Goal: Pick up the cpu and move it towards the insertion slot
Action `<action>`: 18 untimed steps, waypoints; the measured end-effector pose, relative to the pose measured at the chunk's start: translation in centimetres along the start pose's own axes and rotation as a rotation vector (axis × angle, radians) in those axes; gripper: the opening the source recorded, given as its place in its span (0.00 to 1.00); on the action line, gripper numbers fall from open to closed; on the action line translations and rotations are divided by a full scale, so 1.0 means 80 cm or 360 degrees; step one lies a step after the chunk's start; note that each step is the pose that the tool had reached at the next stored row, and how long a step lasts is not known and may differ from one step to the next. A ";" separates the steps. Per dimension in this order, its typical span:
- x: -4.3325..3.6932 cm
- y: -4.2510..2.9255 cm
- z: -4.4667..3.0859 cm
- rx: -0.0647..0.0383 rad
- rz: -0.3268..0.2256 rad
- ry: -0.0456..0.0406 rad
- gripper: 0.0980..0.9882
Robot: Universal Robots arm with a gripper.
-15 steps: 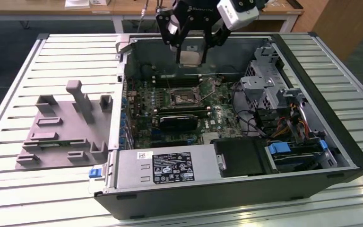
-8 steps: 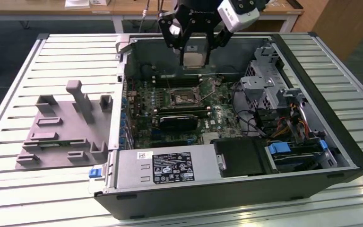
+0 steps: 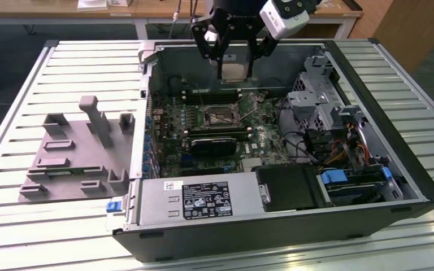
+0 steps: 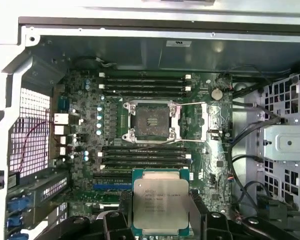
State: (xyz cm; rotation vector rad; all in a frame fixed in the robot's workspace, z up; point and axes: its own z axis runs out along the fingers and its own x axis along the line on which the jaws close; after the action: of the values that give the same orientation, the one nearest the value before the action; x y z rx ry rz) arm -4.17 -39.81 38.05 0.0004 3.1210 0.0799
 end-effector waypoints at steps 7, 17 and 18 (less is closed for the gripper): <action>-0.002 0.0210 0.0040 0.0000 0.0000 0.0000 0.49; -0.006 0.0505 0.0096 0.0000 0.0000 0.0000 0.49; -0.006 0.0536 0.0101 0.0000 0.0000 0.0000 0.49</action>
State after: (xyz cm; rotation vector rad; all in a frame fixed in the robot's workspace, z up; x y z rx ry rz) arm -3.67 -35.49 37.47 0.0003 3.1209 0.0797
